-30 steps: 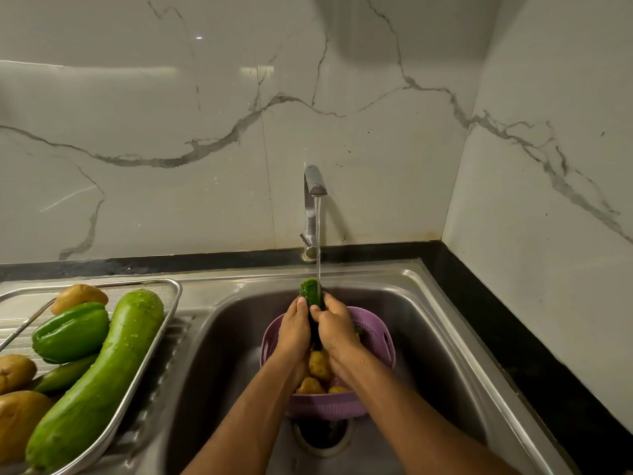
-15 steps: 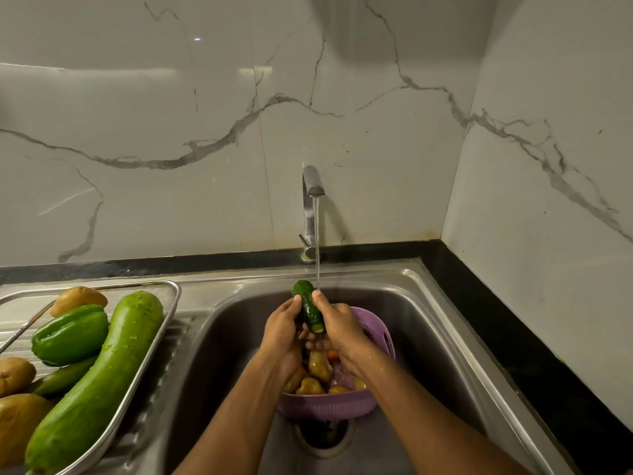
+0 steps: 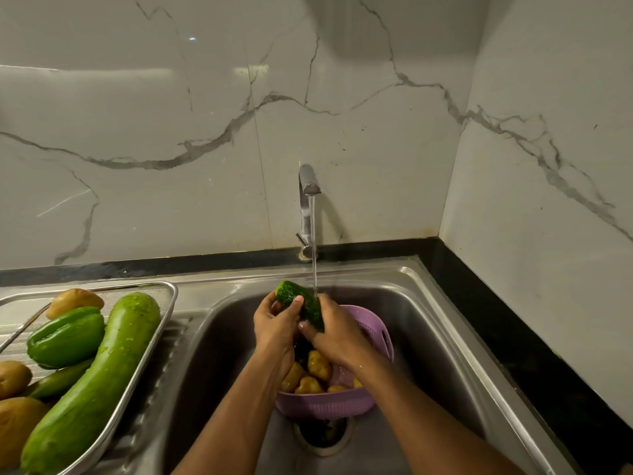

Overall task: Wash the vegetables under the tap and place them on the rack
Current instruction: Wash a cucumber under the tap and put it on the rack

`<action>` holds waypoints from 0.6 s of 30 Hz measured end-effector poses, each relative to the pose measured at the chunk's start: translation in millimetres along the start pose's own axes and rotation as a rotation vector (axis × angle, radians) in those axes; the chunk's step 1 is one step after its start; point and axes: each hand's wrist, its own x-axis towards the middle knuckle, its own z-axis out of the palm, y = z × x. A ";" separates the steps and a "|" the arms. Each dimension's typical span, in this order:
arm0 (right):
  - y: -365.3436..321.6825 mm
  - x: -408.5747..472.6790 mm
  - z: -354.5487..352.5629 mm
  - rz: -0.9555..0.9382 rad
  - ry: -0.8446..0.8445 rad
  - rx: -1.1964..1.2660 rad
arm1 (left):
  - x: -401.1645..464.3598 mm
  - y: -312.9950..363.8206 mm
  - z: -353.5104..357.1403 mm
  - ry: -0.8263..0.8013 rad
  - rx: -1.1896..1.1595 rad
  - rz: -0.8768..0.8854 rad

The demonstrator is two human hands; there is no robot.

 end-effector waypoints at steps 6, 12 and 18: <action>4.7 3.4 5.0 0.017 0.131 -0.112 | -8.7 1.5 2.8 -0.127 0.203 0.151; -9.0 1.9 -2.7 0.237 -0.092 0.523 | -9.2 13.5 2.3 -0.216 0.060 0.075; -9.8 0.5 -2.6 0.242 0.067 0.269 | -9.5 8.5 7.8 -0.112 -0.008 0.013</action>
